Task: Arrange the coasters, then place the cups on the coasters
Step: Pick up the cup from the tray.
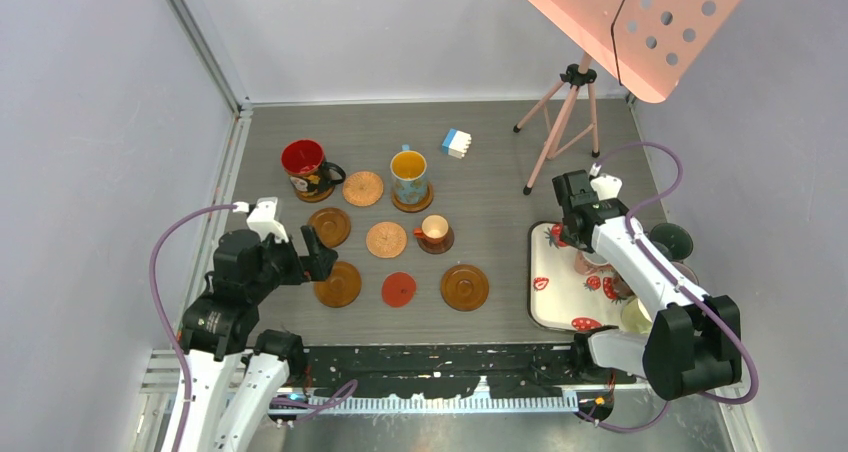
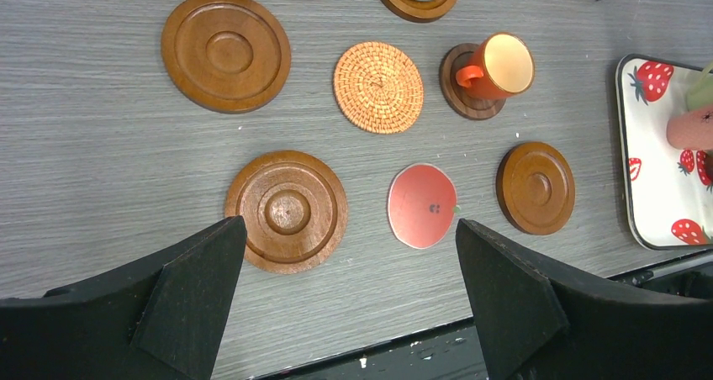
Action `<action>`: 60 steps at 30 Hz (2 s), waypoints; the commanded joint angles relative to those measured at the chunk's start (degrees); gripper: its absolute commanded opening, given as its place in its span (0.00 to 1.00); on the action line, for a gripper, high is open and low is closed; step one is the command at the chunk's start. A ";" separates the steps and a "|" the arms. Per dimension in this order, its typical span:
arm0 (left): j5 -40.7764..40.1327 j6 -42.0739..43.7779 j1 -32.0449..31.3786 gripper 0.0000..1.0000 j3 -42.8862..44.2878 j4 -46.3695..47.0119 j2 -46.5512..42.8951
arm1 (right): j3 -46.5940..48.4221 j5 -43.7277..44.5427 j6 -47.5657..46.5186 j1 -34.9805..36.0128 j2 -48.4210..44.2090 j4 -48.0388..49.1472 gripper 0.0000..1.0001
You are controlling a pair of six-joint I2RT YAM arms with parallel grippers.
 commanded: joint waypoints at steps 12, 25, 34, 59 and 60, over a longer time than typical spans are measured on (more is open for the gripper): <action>-0.11 -0.58 -0.37 0.99 -0.17 1.42 -0.25 | 1.28 -0.88 -2.95 -0.87 -0.28 2.06 0.27; -0.41 -0.58 -0.36 0.99 0.01 1.18 -0.31 | 3.19 -4.69 -6.74 -0.79 -1.36 2.49 0.05; -0.86 -0.58 -0.42 0.99 0.09 0.96 -0.62 | 8.80 -6.92 -9.70 0.21 -5.57 -0.62 0.05; -4.33 -1.46 -0.42 0.99 0.17 0.14 -0.81 | 17.12 -17.60 -27.76 23.87 0.31 8.94 0.05; -4.38 -1.46 -0.42 0.99 0.25 0.06 -0.55 | 17.17 -18.88 -29.21 24.20 0.37 9.30 0.05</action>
